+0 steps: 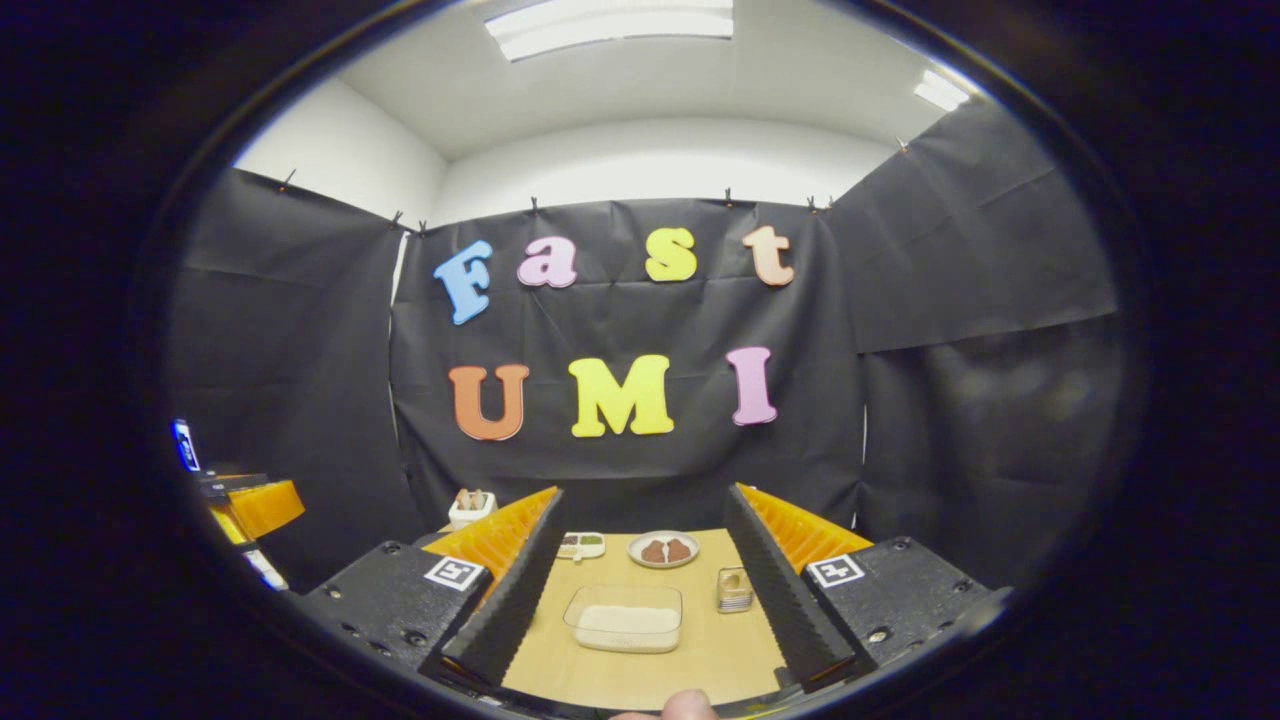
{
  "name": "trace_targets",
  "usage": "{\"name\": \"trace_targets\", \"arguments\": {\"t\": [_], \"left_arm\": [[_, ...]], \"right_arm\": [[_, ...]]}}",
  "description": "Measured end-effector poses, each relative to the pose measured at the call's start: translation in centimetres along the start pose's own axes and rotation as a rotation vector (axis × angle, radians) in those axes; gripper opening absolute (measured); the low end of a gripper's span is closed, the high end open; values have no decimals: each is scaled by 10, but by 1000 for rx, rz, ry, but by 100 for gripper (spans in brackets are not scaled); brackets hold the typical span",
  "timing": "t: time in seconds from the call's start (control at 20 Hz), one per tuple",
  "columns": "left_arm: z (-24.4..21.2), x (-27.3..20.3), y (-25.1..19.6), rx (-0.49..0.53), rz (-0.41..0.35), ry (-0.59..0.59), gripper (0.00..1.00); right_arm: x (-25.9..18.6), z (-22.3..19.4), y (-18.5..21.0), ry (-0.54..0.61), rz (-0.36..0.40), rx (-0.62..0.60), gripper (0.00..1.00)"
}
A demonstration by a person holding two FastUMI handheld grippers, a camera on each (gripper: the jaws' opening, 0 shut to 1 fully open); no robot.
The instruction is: Close the left gripper, press the button to open the rice cooker; take a wooden spoon from the chopstick holder with the right hand, scoop a spoonful of rice and pour it into the rice cooker, then put the wooden spoon back into the chopstick holder.
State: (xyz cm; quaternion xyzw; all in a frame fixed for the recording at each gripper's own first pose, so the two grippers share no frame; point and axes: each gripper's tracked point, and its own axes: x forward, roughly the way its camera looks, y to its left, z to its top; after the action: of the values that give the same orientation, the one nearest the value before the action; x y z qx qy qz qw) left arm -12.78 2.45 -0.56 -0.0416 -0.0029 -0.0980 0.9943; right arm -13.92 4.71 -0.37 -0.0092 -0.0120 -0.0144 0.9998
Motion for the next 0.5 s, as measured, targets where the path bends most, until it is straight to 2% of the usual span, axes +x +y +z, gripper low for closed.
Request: {"name": "trace_targets", "arguments": {"t": [0.15, 0.3, 0.5], "left_arm": [[-4, -23, 5, 4, 10, -10, 94], [-5, -37, -1, 19, -7, -17, 95], [-5, -46, -9, 30, -12, -30, 94]], "right_arm": [[-21, -16, 14, 54, -14, 6, 99], [-37, -8, 18, 31, -15, 4, 99], [-50, -19, 15, 49, -22, -14, 100]]}}
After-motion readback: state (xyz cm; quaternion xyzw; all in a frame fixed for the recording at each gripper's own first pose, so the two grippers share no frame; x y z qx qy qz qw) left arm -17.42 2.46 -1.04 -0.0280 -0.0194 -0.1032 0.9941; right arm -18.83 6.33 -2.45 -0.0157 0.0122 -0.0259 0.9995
